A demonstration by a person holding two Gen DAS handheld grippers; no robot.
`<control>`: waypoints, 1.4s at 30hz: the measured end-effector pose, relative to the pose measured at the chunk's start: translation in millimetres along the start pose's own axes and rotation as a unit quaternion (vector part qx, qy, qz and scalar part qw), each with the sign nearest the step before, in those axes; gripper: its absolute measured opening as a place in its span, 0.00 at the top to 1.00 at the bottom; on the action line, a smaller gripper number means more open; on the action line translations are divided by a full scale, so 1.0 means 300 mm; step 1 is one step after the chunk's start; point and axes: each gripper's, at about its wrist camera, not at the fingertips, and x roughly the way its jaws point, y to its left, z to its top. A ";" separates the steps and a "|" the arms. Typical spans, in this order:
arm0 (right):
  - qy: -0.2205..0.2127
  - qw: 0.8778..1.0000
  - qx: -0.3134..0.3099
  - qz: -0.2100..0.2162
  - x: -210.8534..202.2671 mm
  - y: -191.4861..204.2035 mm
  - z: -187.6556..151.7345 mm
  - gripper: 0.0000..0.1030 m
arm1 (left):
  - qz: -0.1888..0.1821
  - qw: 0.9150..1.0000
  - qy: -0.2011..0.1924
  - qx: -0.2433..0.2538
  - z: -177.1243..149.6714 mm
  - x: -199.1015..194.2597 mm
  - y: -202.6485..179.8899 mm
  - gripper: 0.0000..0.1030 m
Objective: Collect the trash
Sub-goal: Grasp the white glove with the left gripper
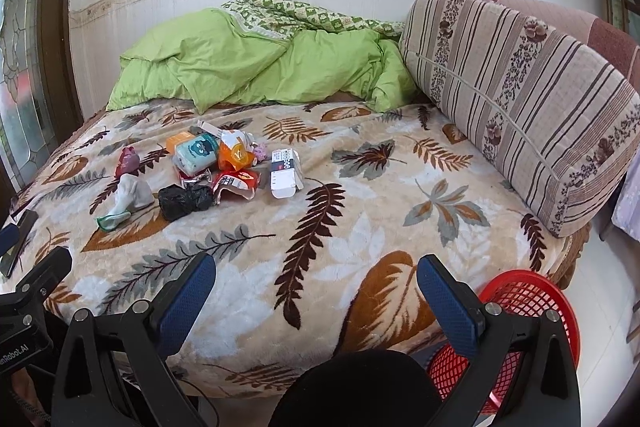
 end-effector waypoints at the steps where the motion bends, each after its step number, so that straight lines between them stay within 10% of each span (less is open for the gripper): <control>1: 0.003 1.000 0.002 0.003 0.007 -0.001 0.000 0.01 | -0.007 1.000 0.004 -0.007 0.012 0.012 0.027 0.00; 11: 0.056 0.996 0.027 0.069 0.123 -0.010 -0.021 0.24 | -0.019 0.994 0.041 -0.102 0.102 0.164 0.269 0.01; 17: 0.071 0.991 0.027 0.108 0.166 0.025 -0.037 0.28 | -0.021 0.988 0.103 -0.113 0.144 0.417 0.302 0.24; 23: 0.080 0.986 0.019 0.143 0.200 0.060 -0.033 0.28 | -0.029 0.983 0.145 -0.111 0.159 0.650 0.276 0.25; 26: 0.092 0.981 0.014 0.172 0.234 0.097 -0.013 0.28 | -0.010 0.982 0.157 -0.107 0.140 0.708 0.286 0.53; 31: 0.120 0.969 0.023 0.216 0.342 0.182 0.052 0.28 | -0.012 0.978 0.152 -0.145 0.128 0.717 0.361 0.73; 42: 0.182 0.952 0.065 0.239 0.687 0.409 0.190 0.28 | 0.017 0.984 0.108 -0.142 0.141 0.634 0.434 0.74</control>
